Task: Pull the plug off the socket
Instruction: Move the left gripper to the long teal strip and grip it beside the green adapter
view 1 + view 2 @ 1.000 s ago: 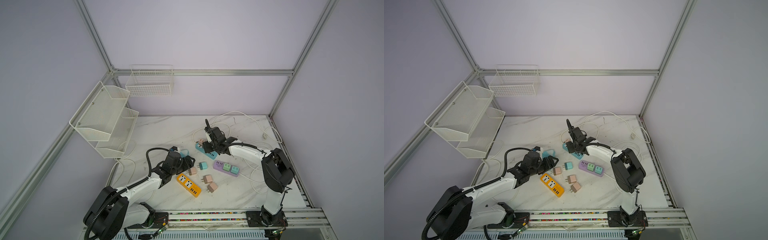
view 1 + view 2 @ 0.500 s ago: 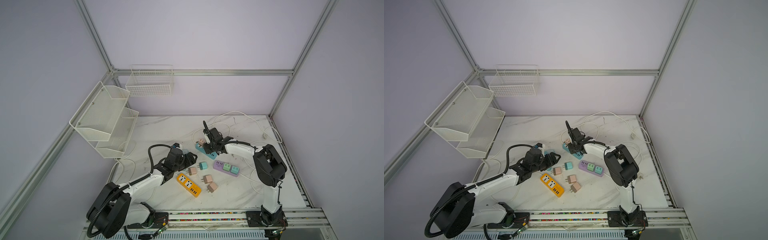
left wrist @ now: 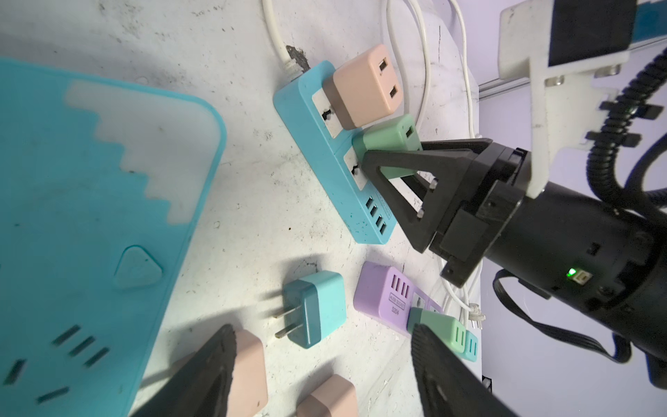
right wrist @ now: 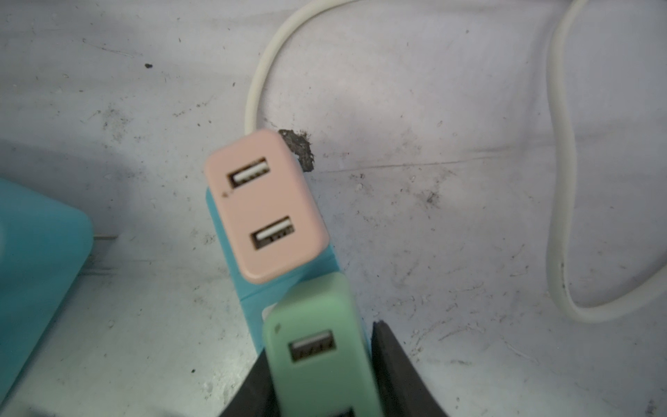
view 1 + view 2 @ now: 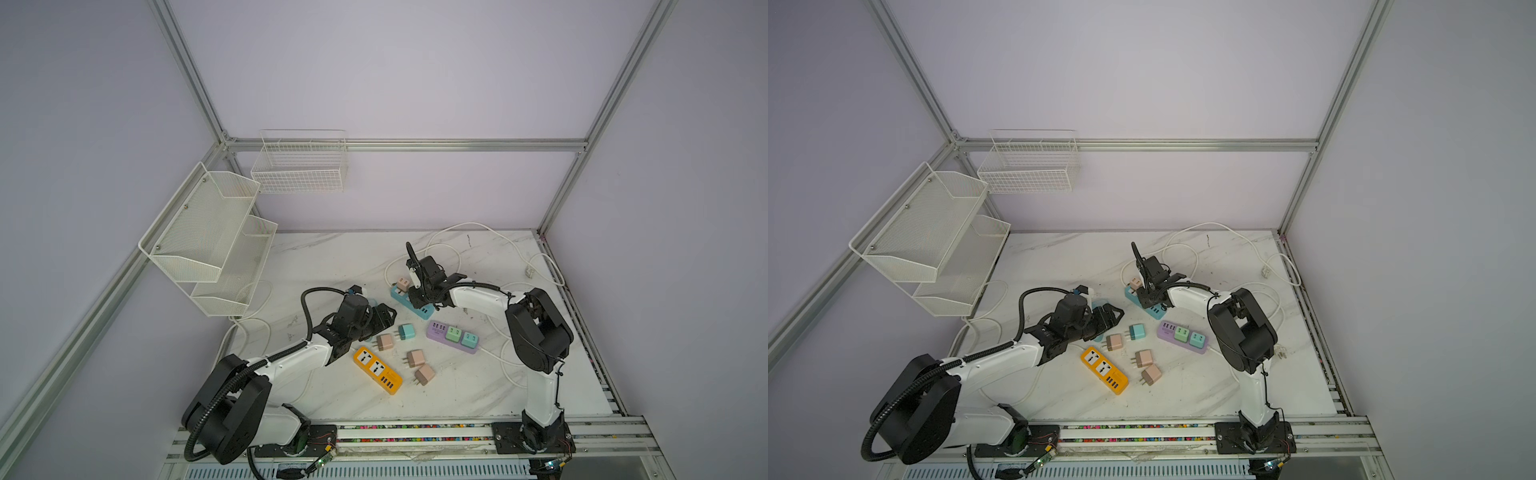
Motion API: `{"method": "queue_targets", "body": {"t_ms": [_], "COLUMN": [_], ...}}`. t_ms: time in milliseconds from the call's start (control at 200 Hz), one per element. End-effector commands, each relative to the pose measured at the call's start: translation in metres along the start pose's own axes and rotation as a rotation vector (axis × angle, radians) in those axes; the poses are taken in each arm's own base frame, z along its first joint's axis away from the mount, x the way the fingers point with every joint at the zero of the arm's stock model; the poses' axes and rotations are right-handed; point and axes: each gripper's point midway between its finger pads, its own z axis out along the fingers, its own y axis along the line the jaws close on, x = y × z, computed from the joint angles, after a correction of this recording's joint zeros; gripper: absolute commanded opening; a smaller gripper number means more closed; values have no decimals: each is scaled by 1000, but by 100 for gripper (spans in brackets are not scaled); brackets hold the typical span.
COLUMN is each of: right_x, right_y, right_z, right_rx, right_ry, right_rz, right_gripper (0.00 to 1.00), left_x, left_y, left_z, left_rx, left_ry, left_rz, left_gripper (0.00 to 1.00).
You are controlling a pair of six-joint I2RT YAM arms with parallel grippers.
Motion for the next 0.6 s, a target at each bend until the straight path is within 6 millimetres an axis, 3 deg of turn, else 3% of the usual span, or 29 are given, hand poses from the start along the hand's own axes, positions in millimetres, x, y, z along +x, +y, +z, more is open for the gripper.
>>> {"method": "queue_targets", "body": {"t_ms": [0, 70, 90, 230, 410, 595], "right_x": [11, 10, 11, 12, 16, 16], "right_y": [-1, -4, -4, -3, 0, 6], "right_z": [-7, -13, -15, -24, -30, -27], "right_rx": [-4, 9, 8, 5, 14, 16], "right_ry": [25, 18, 16, 5, -16, -15], "right_rz": [11, 40, 45, 112, 157, 157], "right_gripper": [35, 34, 34, 33, 32, 32], "left_x": [-31, -36, -33, -41, -46, -49], "left_y": [-59, -65, -58, -58, -44, -58], "left_z": [-3, -2, 7, 17, 36, 54], "left_rx": [160, 168, 144, 130, 93, 134], "left_ry": [-59, -62, -44, -45, -24, 18], "left_rz": [49, 49, 47, 46, 14, 50], "left_gripper": [76, 76, 76, 73, 62, 56]}}
